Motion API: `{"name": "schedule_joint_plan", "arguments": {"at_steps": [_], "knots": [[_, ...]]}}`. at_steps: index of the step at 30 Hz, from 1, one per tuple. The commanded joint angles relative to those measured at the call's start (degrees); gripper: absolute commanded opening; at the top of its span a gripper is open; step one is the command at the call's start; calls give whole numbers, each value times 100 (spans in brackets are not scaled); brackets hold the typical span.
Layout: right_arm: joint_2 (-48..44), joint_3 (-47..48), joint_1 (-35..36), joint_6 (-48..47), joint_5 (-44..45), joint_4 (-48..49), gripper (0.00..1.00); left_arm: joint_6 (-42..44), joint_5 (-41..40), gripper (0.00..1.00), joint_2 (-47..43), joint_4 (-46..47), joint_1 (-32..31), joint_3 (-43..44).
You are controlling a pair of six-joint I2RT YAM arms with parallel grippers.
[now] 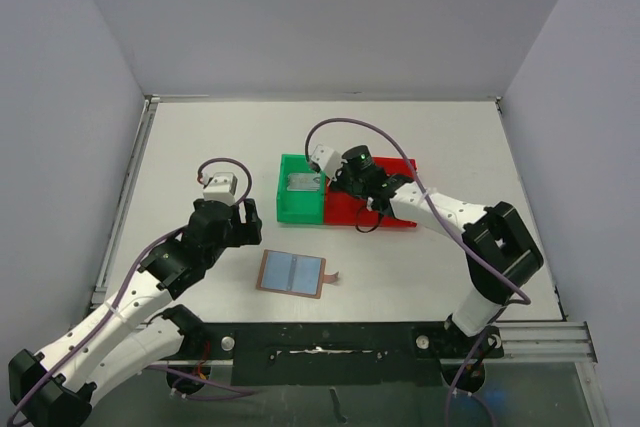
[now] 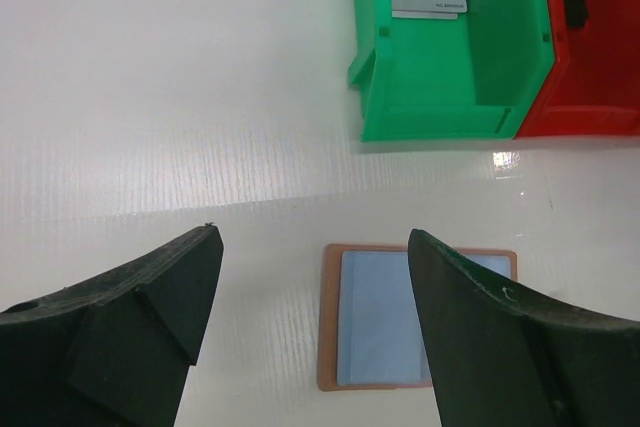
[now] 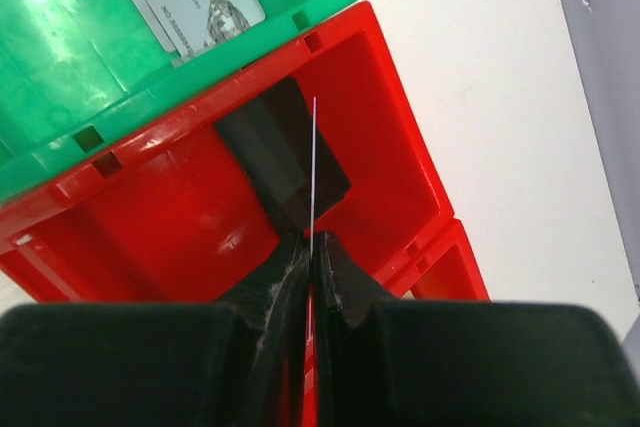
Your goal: Take the credit cards out of the card holder
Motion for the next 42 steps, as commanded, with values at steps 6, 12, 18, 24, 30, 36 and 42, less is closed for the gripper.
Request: {"name": "schedule_joint_plan", "arguments": {"at_steps": [6, 12, 18, 24, 30, 36, 42], "knots": [[497, 572, -23, -860, 341, 49, 1, 123, -73, 75, -97, 357, 21, 11], [880, 714, -84, -1226, 432, 262, 1, 123, -70, 75, -111, 362, 20, 11], [1169, 717, -115, -1414, 481, 570, 2, 118, -76, 75, -155, 382, 15, -6], [1277, 617, -112, -1442, 403, 651, 11, 123, -74, 75, -139, 385, 19, -22], [1181, 466, -126, -1420, 169, 655, 20, 123, -69, 75, -109, 391, 19, -22], [1188, 430, -147, -1395, 87, 562, 26, 123, -45, 75, -68, 393, 20, -19], [1247, 453, -149, -1415, 121, 341, 31, 132, -8, 75, -52, 404, 19, -23]]}}
